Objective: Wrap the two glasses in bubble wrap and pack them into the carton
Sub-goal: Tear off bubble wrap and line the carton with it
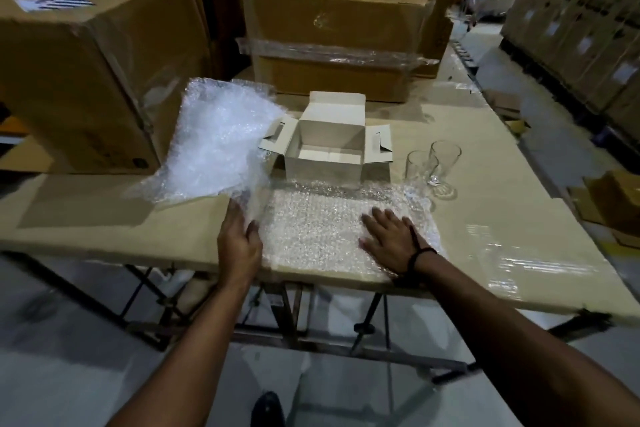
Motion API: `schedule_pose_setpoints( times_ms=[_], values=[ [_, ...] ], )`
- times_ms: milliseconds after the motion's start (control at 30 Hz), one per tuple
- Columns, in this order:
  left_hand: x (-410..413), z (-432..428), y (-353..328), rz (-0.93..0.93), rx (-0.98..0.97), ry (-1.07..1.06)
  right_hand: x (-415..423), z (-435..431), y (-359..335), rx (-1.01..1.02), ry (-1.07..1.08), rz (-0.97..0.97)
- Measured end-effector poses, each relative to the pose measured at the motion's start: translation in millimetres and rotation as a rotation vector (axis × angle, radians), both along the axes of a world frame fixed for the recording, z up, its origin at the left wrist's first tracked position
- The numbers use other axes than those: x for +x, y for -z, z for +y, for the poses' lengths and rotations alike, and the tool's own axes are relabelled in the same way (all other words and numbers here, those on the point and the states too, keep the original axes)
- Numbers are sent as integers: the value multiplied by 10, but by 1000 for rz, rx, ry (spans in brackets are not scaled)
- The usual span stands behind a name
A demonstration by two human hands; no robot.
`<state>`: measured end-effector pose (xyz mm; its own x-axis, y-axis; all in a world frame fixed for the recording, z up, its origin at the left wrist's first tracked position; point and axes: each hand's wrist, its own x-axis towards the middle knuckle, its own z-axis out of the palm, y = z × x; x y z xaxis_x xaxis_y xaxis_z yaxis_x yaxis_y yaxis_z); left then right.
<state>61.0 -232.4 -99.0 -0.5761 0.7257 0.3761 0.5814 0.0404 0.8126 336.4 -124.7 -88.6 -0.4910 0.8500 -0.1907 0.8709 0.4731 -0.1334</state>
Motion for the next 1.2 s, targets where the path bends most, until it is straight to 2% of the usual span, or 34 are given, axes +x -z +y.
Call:
schedule_pose_setpoints(
  times_ms=[67,100,167,200,267,333,400,500,667,733,800,867,933,1000,1100,1200],
  values=[
    [50,17,5,115,51,137,11,28,-5,49,-2,77],
    [88,15,4,145,51,232,-13,38,-28,108,39,192],
    [186,9,2,223,18,380,-145,53,-155,124,231,561],
    [235,20,28,291,13,424,-242,61,-248,39,336,760],
    [339,33,54,379,10,490,-447,107,-437,-307,475,1043],
    [413,36,61,417,13,557,-616,123,-576,-620,504,1119],
    [447,44,32,436,8,623,-746,126,-647,-686,478,1050],
    [402,29,-23,377,-62,678,-811,142,-647,-612,557,1042],
    [156,166,-5,277,-32,584,-435,210,-448,-295,514,926],
    [132,268,-4,345,-202,564,-323,196,-398,-187,496,808],
    [165,337,9,500,-436,553,-283,176,-337,-102,449,627],
    [191,363,11,578,-568,538,-279,130,-253,12,362,442],
    [194,368,1,574,-560,521,-270,62,-154,161,261,234],
    [203,394,-36,560,-503,522,-251,-16,-94,165,226,122],
    [240,499,-77,601,-546,602,-211,-88,-90,156,287,192],
    [244,577,-56,655,-676,745,-91,-47,-181,286,561,291]
  ],
)
